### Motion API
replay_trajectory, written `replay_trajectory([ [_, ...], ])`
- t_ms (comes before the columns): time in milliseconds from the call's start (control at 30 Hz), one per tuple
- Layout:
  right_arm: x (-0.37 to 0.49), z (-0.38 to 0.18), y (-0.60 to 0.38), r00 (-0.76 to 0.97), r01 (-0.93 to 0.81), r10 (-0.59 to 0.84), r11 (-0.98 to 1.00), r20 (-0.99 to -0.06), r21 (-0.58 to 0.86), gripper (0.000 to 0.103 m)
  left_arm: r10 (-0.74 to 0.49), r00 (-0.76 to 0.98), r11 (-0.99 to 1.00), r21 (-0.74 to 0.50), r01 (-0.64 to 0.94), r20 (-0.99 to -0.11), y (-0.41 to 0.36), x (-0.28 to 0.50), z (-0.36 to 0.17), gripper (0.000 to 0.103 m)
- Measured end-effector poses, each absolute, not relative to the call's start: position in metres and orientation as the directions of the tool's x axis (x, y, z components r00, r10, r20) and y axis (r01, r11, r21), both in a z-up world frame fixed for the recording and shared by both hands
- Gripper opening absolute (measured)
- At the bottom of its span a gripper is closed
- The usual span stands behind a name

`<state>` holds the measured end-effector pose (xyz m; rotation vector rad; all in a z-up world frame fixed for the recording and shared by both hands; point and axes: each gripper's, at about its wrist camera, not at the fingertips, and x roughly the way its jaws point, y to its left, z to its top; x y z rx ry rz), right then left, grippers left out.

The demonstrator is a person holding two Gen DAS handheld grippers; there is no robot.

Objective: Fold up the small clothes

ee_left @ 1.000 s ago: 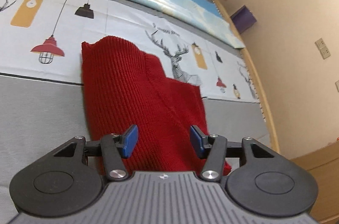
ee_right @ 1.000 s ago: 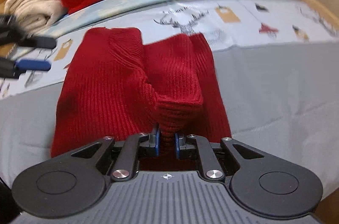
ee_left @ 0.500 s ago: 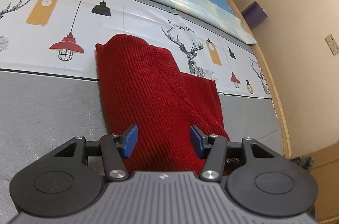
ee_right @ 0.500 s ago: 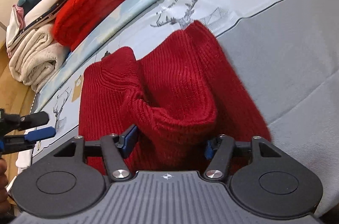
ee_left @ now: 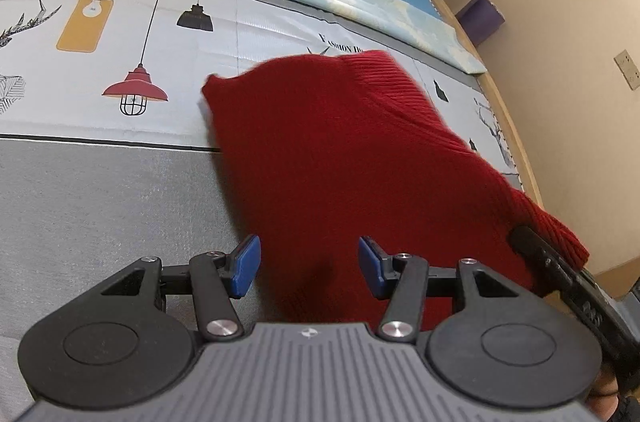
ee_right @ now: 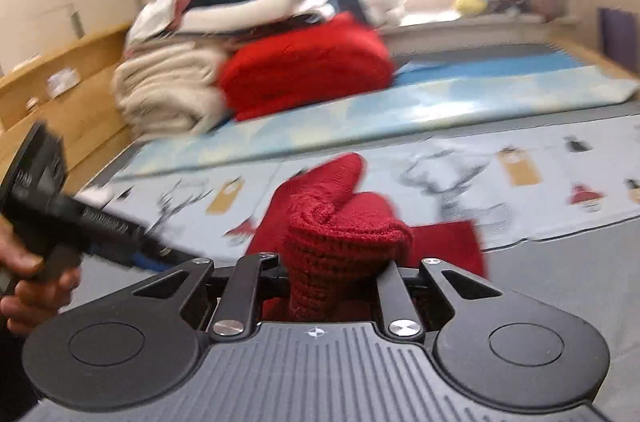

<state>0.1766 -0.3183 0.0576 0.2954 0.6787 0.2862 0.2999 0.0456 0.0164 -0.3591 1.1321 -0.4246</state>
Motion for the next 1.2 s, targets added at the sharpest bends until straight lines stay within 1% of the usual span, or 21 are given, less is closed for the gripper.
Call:
replay_trajectory([
  [33,0.173,0.053,-0.329,0.749,-0.107,0.311,0.928,-0.585,0.356,0.016,-0.497,0.359,0.866,-0.477,0.15,-0.79,0.045,0.299,0.016,0.058],
  [100,0.167,0.024,-0.349,0.716,0.016,0.212,0.948,-0.666,0.319,0.017,-0.491,0.352,0.87,-0.465,0.16,-0.797,0.042,0.3,0.015,0.058],
  [133,0.167,-0.005,-0.359,0.642,0.079,0.174,0.954,-0.747,0.29,0.018,-0.487,0.35,0.873,-0.46,0.163,-0.8,0.042,0.3,0.014,0.058],
  [167,0.168,-0.033,-0.368,0.539,0.131,0.168,0.951,-0.825,0.28,0.022,-0.482,0.347,0.876,-0.455,0.162,-0.805,0.041,0.3,0.013,0.058],
  [200,0.168,-0.056,-0.377,0.449,0.207,0.181,0.931,-0.875,0.3,0.026,-0.478,0.344,0.878,-0.451,0.16,-0.808,0.041,0.299,0.012,0.058],
  [267,0.167,-0.069,-0.396,0.441,0.327,0.263,0.843,-0.858,0.426,0.03,-0.474,0.339,0.88,-0.447,0.158,-0.813,0.04,0.299,0.01,0.058],
  [300,0.168,-0.066,-0.4,0.461,0.326,0.274,0.832,-0.844,0.448,0.031,-0.473,0.338,0.881,-0.445,0.161,-0.814,0.039,0.299,0.009,0.058],
  [367,0.167,-0.057,-0.402,0.504,0.265,0.278,0.851,-0.818,0.453,0.037,-0.472,0.336,0.881,-0.441,0.17,-0.815,0.036,0.299,0.009,0.058],
  [467,0.16,-0.048,-0.405,0.538,0.208,0.285,0.867,-0.794,0.452,0.042,-0.467,0.33,0.884,-0.435,0.171,-0.82,0.032,0.3,0.006,0.058],
  [533,0.159,-0.046,-0.41,0.549,0.212,0.304,0.851,-0.778,0.481,0.043,-0.465,0.327,0.885,-0.432,0.172,-0.823,0.029,0.301,0.005,0.058],
  [700,0.165,-0.052,-0.412,0.565,0.237,0.326,0.815,-0.758,0.528,0.048,-0.462,0.312,0.886,-0.421,0.192,-0.83,0.018,0.3,0.001,0.058],
  [833,0.17,-0.06,-0.415,0.569,0.275,0.335,0.783,-0.751,0.558,0.049,-0.461,0.304,0.886,-0.416,0.204,-0.834,0.013,0.301,-0.001,0.058],
  [867,0.17,-0.059,-0.415,0.576,0.271,0.333,0.784,-0.747,0.559,0.048,-0.46,0.303,0.887,-0.415,0.204,-0.834,0.013,0.301,-0.002,0.058],
  [900,0.17,-0.056,-0.413,0.589,0.253,0.332,0.789,-0.736,0.559,0.042,-0.46,0.303,0.887,-0.415,0.204,-0.834,0.013,0.301,-0.002,0.058],
  [933,0.169,-0.051,-0.409,0.613,0.209,0.339,0.801,-0.714,0.56,0.031,-0.461,0.304,0.887,-0.416,0.203,-0.834,0.013,0.301,-0.002,0.058],
  [967,0.166,-0.041,-0.403,0.643,0.154,0.33,0.828,-0.691,0.539,0.028,-0.462,0.303,0.886,-0.417,0.204,-0.834,0.013,0.301,-0.002,0.058],
  [1033,0.158,-0.02,-0.388,0.708,0.027,0.329,0.871,-0.624,0.49,0.023,-0.462,0.301,0.886,-0.417,0.205,-0.834,0.013,0.301,-0.003,0.058],
  [1067,0.153,-0.011,-0.384,0.734,-0.017,0.338,0.876,-0.589,0.482,0.023,-0.462,0.301,0.886,-0.416,0.207,-0.834,0.012,0.302,-0.003,0.058],
  [1100,0.15,-0.008,-0.382,0.744,-0.029,0.336,0.879,-0.577,0.475,0.023,-0.462,0.302,0.885,-0.416,0.207,-0.834,0.012,0.302,-0.003,0.058],
  [1133,0.149,-0.007,-0.383,0.745,-0.013,0.318,0.886,-0.586,0.463,0.023,-0.461,0.302,0.886,-0.415,0.208,-0.834,0.012,0.302,-0.003,0.058],
  [1200,0.153,-0.022,-0.388,0.693,0.093,0.247,0.901,-0.677,0.424,0.023,-0.457,0.301,0.888,-0.411,0.207,-0.837,0.01,0.302,-0.004,0.058],
])
